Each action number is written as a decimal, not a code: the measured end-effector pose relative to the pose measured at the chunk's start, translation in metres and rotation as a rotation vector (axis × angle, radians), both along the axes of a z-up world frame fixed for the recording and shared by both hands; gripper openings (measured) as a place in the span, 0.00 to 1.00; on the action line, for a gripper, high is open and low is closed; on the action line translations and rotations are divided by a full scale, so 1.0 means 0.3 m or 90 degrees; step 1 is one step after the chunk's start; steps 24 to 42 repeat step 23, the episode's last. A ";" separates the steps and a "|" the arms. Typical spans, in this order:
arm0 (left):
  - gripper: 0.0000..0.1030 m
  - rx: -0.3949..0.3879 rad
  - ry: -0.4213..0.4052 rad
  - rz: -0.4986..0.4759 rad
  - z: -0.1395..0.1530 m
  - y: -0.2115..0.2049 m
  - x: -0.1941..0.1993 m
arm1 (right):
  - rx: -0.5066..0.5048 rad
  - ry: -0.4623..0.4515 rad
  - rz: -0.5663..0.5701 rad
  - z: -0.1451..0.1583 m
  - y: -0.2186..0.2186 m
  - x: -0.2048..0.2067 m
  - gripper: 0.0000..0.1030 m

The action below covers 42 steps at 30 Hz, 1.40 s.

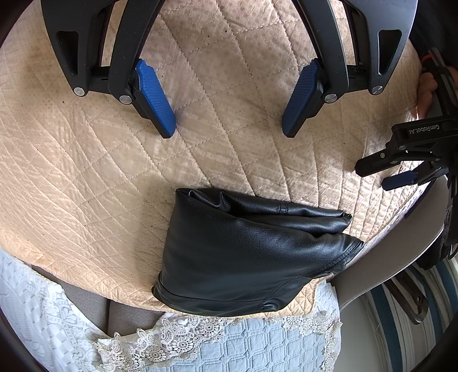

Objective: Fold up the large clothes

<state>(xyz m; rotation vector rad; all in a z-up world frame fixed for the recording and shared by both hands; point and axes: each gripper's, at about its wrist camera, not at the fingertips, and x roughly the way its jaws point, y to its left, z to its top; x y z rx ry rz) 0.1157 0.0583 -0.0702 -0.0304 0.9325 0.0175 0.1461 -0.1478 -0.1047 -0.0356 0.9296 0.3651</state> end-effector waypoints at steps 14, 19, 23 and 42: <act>0.90 0.005 0.006 -0.008 -0.007 0.008 0.009 | 0.004 0.000 -0.001 0.001 0.002 -0.002 0.75; 0.90 0.009 0.007 -0.009 -0.008 0.009 0.011 | 0.006 0.001 -0.002 0.001 0.005 -0.002 0.75; 0.91 0.013 0.007 -0.010 -0.010 0.009 0.014 | 0.007 0.001 -0.002 0.002 0.006 -0.002 0.75; 0.91 0.013 0.007 -0.010 -0.010 0.009 0.014 | 0.007 0.001 -0.002 0.002 0.006 -0.002 0.75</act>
